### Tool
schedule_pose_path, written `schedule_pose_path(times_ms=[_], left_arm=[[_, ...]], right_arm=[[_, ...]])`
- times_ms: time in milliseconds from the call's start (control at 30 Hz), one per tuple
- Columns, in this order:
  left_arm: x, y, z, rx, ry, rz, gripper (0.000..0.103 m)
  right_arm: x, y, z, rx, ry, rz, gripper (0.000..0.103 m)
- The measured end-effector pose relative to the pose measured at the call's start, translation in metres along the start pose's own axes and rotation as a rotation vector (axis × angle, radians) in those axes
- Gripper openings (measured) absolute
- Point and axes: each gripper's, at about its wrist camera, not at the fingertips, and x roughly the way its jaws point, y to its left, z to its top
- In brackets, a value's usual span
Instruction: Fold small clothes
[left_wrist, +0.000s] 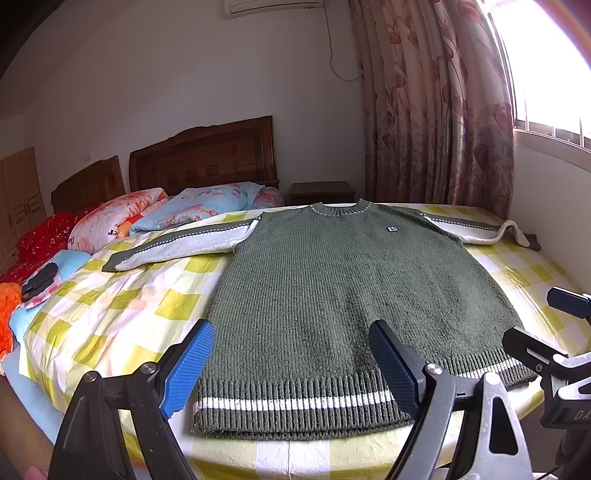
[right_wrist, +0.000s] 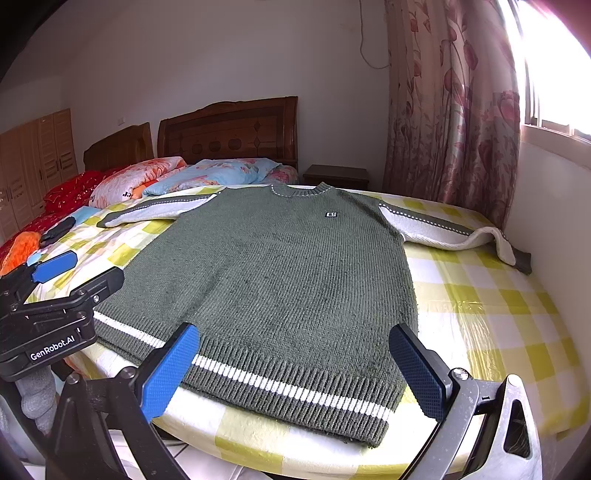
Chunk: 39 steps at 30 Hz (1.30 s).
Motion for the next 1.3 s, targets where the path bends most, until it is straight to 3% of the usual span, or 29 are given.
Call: schedule_pose_path(times_ms=[1033,1300], left_arm=[[0.002,0.001,-0.001,0.0,0.006,-0.003,0.087],[0.011,-0.002,-0.001,0.012,0.042,-0.012,0.087]], right_arm=[[0.001,-0.002,-0.001,0.008,0.005,0.003,0.103],[0.005,-0.005,-0.003,0.022,0.014,0.004,0.103]])
